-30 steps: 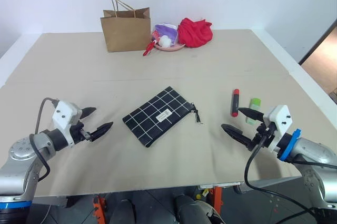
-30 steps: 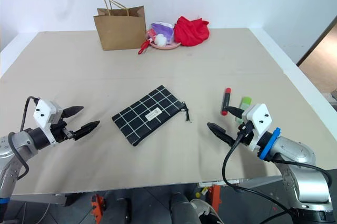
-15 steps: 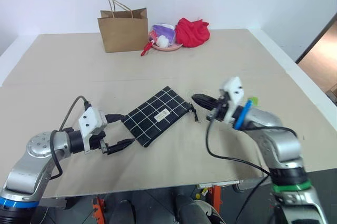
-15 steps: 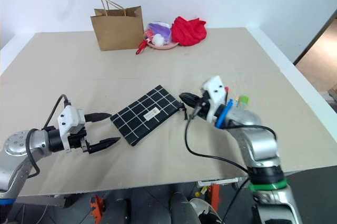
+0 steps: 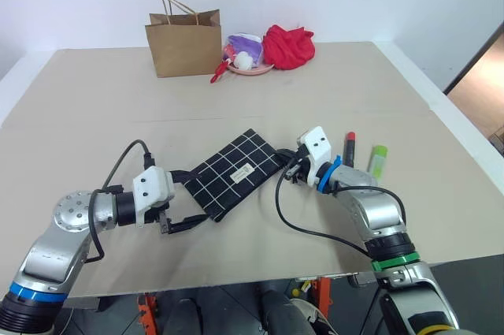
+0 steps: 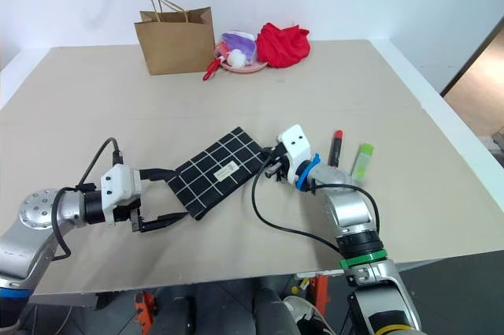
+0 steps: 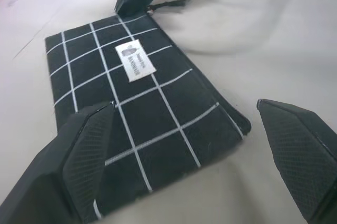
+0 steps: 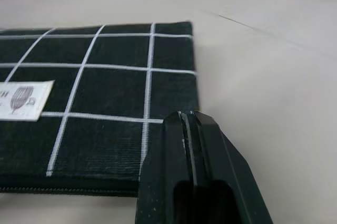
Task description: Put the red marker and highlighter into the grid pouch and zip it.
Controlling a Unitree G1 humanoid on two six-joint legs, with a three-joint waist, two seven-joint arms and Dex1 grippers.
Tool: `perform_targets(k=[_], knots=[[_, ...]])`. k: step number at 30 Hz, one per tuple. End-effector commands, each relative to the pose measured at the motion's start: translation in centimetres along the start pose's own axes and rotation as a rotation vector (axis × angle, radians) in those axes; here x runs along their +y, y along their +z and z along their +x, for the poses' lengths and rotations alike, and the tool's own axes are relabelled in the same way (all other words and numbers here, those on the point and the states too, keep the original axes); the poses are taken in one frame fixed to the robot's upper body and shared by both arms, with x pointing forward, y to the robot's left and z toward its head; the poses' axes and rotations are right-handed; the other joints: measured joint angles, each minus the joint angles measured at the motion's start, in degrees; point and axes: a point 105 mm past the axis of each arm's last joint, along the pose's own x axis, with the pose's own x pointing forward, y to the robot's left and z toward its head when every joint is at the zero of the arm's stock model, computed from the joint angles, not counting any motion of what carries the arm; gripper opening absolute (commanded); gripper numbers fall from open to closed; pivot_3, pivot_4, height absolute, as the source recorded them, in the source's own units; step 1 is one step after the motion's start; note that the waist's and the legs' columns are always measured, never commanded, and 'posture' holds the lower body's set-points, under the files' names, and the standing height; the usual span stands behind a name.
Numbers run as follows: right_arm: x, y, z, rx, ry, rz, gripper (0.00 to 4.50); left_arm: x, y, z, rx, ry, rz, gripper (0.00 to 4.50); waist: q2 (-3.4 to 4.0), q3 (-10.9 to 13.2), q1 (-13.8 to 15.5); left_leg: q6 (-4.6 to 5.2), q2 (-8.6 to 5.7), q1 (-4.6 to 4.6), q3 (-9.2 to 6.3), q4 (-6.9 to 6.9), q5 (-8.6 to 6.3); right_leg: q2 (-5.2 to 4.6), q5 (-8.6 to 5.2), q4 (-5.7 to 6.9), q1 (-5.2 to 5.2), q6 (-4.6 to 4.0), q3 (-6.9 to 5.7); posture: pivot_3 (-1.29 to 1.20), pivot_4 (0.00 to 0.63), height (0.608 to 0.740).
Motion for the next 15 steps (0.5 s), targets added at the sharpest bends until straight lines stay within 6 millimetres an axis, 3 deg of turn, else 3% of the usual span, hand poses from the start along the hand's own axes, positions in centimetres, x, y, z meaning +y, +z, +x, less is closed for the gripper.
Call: perform_targets(k=[1,9,15], knots=[[1.0,0.0,0.2,-0.01,0.029,-0.027,0.03,0.3,0.5,0.0,0.005,0.011,0.089,4.5,0.0,0.0,0.0,0.0,0.0,0.02,0.0,0.0,0.0,0.0,0.0,0.0,0.0,0.0,0.0,0.0,0.15,0.74],[0.3,2.3,0.2,-0.089,-0.006,-0.035,0.03,-0.1,0.0,0.0,0.016,-0.007,0.088,4.5,0.0,0.0,0.0,0.01,0.01,0.04,-0.02,0.02,0.01,0.01,-0.01,0.06,0.01,0.03,-0.01,0.0,0.15,0.74],[-0.7,1.3,0.7,-0.065,-0.057,-0.007,0.03,-0.2,-0.2,0.0,0.018,-0.014,0.088,4.5,0.0,0.0,0.0,0.01,0.01,0.03,-0.05,0.02,0.01,0.02,-0.01,0.08,0.01,0.02,-0.02,0.0,0.15,0.74]])
